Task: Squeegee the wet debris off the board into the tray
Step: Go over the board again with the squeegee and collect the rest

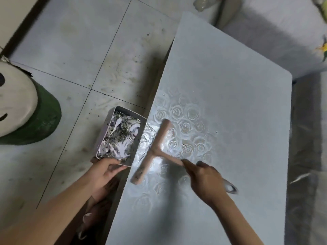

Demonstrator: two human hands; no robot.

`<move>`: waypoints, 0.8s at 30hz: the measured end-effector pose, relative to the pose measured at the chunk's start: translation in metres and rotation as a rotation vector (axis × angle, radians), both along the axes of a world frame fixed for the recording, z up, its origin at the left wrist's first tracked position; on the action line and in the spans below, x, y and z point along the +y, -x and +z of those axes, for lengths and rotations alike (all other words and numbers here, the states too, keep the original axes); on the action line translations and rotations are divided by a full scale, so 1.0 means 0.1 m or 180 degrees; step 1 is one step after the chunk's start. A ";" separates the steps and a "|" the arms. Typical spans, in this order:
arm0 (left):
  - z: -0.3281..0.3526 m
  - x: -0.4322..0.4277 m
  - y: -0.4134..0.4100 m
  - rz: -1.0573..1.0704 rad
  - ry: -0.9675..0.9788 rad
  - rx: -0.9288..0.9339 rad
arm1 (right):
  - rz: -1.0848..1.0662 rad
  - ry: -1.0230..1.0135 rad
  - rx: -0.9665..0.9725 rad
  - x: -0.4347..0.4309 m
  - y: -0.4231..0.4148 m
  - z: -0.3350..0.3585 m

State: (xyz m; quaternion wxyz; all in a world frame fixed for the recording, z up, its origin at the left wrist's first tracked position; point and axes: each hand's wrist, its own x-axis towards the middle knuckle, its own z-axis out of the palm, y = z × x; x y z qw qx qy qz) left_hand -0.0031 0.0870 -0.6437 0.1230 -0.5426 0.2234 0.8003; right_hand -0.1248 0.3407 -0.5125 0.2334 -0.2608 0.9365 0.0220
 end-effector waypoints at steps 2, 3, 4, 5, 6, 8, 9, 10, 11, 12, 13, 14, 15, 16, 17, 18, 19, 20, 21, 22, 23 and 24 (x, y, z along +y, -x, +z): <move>-0.08 -0.04 0.01 0.0161 -0.0182 -0.0152 | 0.0288 0.0100 0.0035 -0.27 0.04 -0.07; -0.11 -0.06 0.03 0.0201 -0.0224 -0.0274 | 0.0456 0.0069 0.0099 -0.35 0.07 -0.02; -0.12 -0.07 0.04 0.0215 -0.0250 -0.0275 | 0.0623 0.0028 0.0219 -0.37 0.09 0.05; -0.08 -0.06 0.05 0.0206 -0.0262 -0.0266 | 0.0591 -0.0007 0.0251 -0.35 0.14 0.15; -0.08 -0.06 0.04 0.0185 -0.0250 -0.0210 | 0.0615 0.0056 0.0384 -0.28 0.20 0.20; -0.02 -0.04 0.05 0.0184 -0.0229 -0.0164 | 0.0622 -0.0076 0.0565 -0.21 0.24 0.26; 0.01 -0.05 0.05 0.0186 -0.0245 -0.0153 | 0.0597 -0.0207 0.0461 -0.21 0.22 0.27; -0.01 -0.05 0.05 0.0219 -0.0256 -0.0129 | 0.0555 -0.0185 0.0340 -0.26 0.21 0.25; -0.01 -0.05 0.05 0.0220 -0.0247 -0.0145 | 0.0532 -0.0138 0.0300 -0.31 0.20 0.17; -0.03 -0.04 0.05 0.0206 -0.0224 -0.0193 | 0.0534 -0.0097 0.0264 -0.37 0.17 0.10; -0.03 -0.04 0.05 0.0177 -0.0191 -0.0263 | 0.0599 -0.0104 0.0288 -0.45 0.14 0.06; -0.03 -0.03 0.05 0.0128 -0.0172 -0.0327 | 0.0628 -0.0109 0.0304 -0.53 0.10 0.05; -0.02 -0.03 0.05 0.0112 -0.0150 -0.0368 | 0.0655 -0.0047 0.0334 -0.57 0.08 0.06; -0.01 -0.03 0.05 0.0121 -0.0132 -0.0392 | 0.0622 0.0068 0.0413 -0.54 0.06 0.08; 0.01 -0.03 0.06 0.0129 -0.0129 -0.0383 | 0.0482 0.0213 0.0452 -0.45 0.04 0.12; 0.01 -0.04 0.05 0.0150 -0.0134 -0.0363 | 0.0227 0.0316 0.0403 -0.29 0.01 0.15; 0.04 -0.04 0.06 0.0149 -0.0144 -0.0348 | -0.0104 0.0310 0.0353 -0.08 -0.02 0.19; 0.05 -0.05 0.06 0.0160 -0.0160 -0.0350 | -0.0395 0.0121 0.0264 0.16 -0.07 0.22; 0.05 -0.05 0.06 0.0171 -0.0173 -0.0359 | -0.0650 -0.0123 0.0116 0.43 -0.13 0.26; 0.05 -0.06 0.07 0.0184 -0.0184 -0.0362 | -0.0903 -0.0287 -0.0020 0.70 -0.20 0.31; 0.06 -0.06 0.08 0.0184 -0.0189 -0.0363 | -0.1126 -0.0424 -0.0130 0.91 -0.27 0.35; 0.06 -0.07 0.09 0.0192 -0.0193 -0.0372 | -0.1279 -0.0548 -0.0209 1.05 -0.33 0.38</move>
